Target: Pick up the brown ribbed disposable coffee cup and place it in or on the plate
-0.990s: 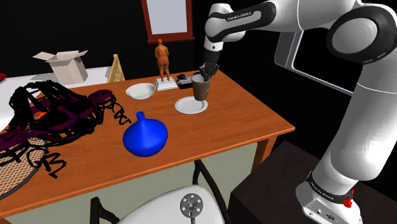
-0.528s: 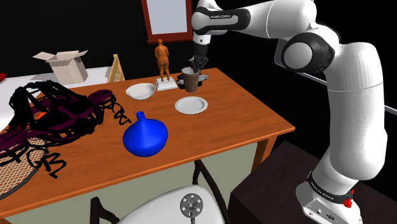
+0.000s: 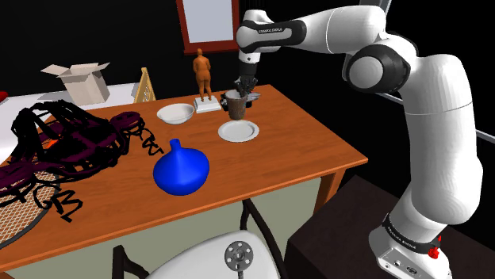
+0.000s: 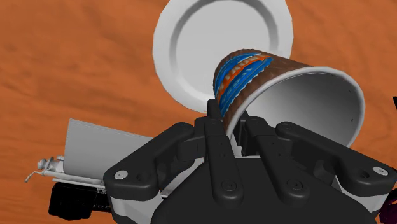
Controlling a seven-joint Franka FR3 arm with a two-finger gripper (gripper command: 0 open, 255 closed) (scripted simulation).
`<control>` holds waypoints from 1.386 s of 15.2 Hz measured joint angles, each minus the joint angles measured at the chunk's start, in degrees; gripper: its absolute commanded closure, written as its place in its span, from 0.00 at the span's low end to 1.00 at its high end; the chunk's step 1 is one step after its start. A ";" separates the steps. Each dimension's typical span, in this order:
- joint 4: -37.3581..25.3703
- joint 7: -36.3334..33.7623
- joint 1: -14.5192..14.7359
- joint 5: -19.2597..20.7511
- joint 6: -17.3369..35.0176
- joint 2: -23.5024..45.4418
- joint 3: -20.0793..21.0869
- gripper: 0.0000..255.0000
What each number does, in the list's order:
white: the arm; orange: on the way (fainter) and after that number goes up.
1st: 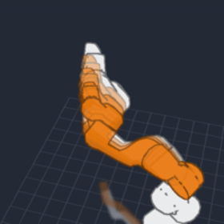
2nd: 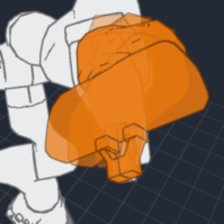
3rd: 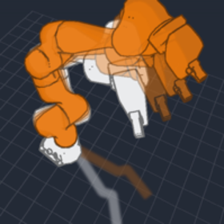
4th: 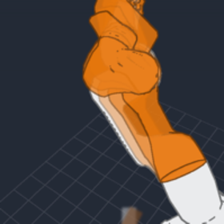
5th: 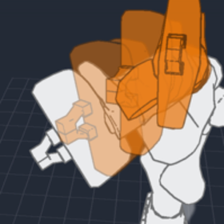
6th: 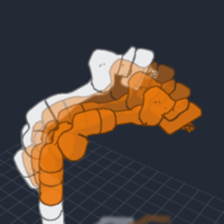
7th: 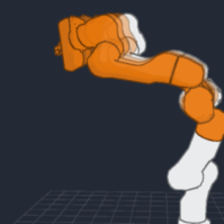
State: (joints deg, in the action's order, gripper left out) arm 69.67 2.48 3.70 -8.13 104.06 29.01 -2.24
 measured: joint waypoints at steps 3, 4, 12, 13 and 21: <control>3.31 0.56 -0.10 -0.13 2.79 -0.47 -0.04 1.00; 3.73 0.64 -0.10 -0.15 3.42 -0.26 -0.03 1.00; 8.97 1.32 0.02 -0.43 9.19 0.33 0.06 1.00; 9.19 1.32 0.06 -0.44 9.46 0.36 0.07 1.00; 9.54 1.31 0.10 -0.44 9.77 0.26 0.08 0.00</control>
State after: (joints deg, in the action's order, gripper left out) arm 79.21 3.80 3.80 -8.57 113.83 29.27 -2.16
